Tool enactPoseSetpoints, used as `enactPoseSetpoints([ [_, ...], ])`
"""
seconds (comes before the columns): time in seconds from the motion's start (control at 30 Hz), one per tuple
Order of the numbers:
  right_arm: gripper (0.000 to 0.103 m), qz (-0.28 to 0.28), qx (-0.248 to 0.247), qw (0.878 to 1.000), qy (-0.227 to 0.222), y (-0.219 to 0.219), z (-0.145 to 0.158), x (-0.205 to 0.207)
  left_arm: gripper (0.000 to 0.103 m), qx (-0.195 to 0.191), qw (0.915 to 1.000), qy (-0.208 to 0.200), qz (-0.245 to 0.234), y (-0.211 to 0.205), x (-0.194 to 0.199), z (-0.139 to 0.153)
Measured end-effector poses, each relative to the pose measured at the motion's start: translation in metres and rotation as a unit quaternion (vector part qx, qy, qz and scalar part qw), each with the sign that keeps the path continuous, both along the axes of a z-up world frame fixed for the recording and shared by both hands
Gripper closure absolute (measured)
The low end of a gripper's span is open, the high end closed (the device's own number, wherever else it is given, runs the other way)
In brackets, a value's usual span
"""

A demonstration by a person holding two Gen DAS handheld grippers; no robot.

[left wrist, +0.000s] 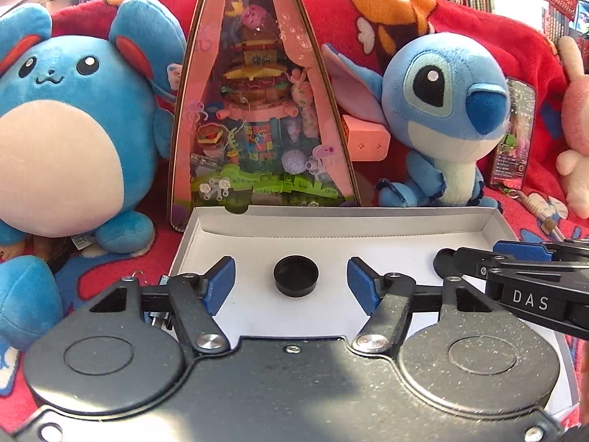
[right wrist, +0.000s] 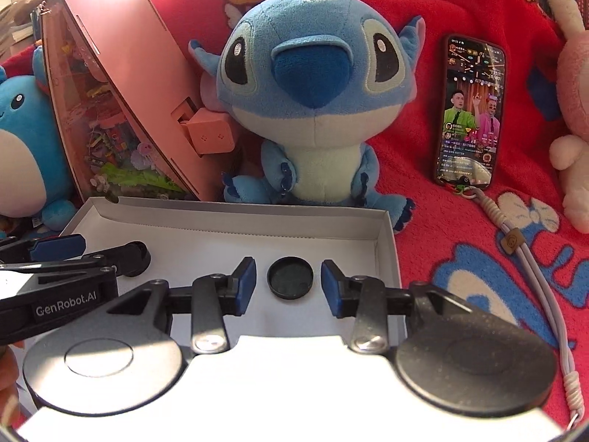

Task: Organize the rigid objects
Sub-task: 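Open the left tool on the cup while the right tool releases the lid in the box, then withdraw both tools from the box back toward the scattered objects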

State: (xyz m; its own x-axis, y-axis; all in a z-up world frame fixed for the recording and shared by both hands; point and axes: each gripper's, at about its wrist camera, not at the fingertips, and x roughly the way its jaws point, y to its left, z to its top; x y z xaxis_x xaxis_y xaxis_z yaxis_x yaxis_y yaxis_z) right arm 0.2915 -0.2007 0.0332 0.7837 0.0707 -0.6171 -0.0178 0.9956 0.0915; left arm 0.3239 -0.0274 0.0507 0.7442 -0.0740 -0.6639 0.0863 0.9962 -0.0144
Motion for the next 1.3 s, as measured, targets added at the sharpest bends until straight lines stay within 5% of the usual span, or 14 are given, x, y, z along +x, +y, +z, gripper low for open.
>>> enactPoseSetpoints([
  [0.57, 0.030, 0.064, -0.025, 0.995, -0.074, 0.005, 0.027, -0.092, 0.026, -0.015, 0.9980, -0.036, -0.050, -0.002, -0.103, 0.036],
  [1.13, 0.024, 0.089, -0.022, 0.991, -0.096, 0.003, 0.007, -0.191, 0.025, -0.063, 0.9957, -0.023, -0.063, 0.016, -0.201, 0.016],
  [1.3, 0.024, 0.091, -0.029, 0.991, -0.092, 0.000, -0.005, -0.216, 0.025, -0.036, 0.9968, -0.041, -0.058, 0.018, -0.226, 0.007],
])
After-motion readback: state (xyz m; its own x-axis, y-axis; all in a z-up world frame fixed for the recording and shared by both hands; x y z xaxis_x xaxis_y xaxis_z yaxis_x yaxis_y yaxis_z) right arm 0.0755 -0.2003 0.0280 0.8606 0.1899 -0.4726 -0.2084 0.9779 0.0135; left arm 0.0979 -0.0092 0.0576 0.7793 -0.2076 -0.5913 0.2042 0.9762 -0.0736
